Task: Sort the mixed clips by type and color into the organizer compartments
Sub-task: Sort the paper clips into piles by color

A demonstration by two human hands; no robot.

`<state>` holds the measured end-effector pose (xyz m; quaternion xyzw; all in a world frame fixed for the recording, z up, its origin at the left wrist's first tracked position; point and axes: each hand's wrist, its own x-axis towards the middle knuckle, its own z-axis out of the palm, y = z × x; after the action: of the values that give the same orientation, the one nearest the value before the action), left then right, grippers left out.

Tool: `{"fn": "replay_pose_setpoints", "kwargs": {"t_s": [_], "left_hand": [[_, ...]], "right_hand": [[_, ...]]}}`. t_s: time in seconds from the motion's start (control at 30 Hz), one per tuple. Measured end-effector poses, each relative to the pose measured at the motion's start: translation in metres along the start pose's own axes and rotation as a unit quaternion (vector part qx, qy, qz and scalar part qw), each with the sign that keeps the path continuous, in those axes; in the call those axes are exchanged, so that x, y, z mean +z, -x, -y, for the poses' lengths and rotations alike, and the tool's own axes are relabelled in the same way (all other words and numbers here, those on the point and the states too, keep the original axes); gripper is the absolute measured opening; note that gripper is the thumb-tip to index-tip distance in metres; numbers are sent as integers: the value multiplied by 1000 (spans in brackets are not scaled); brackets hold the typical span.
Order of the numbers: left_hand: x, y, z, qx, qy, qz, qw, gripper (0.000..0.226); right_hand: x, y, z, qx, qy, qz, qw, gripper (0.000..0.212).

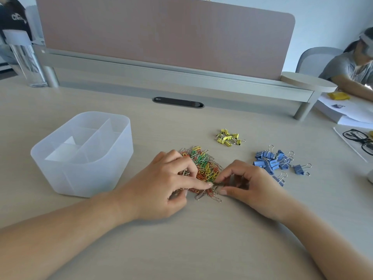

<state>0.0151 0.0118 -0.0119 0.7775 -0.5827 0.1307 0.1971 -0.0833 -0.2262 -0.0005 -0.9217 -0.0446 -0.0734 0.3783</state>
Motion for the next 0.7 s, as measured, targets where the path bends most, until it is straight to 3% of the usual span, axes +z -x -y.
{"fn": "replay_pose_setpoints", "kwargs": {"t_s": [0.27, 0.5, 0.7], "left_hand": [[0, 0, 0, -34, -36, 14, 999, 47], [3, -1, 3, -49, -36, -7, 998, 47], [-6, 0, 3, 13, -3, -27, 1000, 42]], "right_hand": [[-3, 3, 5, -3, -41, 23, 999, 11], [-11, -2, -5, 55, 46, -92, 993, 13], [-8, 0, -2, 70, 51, -31, 996, 11]]}}
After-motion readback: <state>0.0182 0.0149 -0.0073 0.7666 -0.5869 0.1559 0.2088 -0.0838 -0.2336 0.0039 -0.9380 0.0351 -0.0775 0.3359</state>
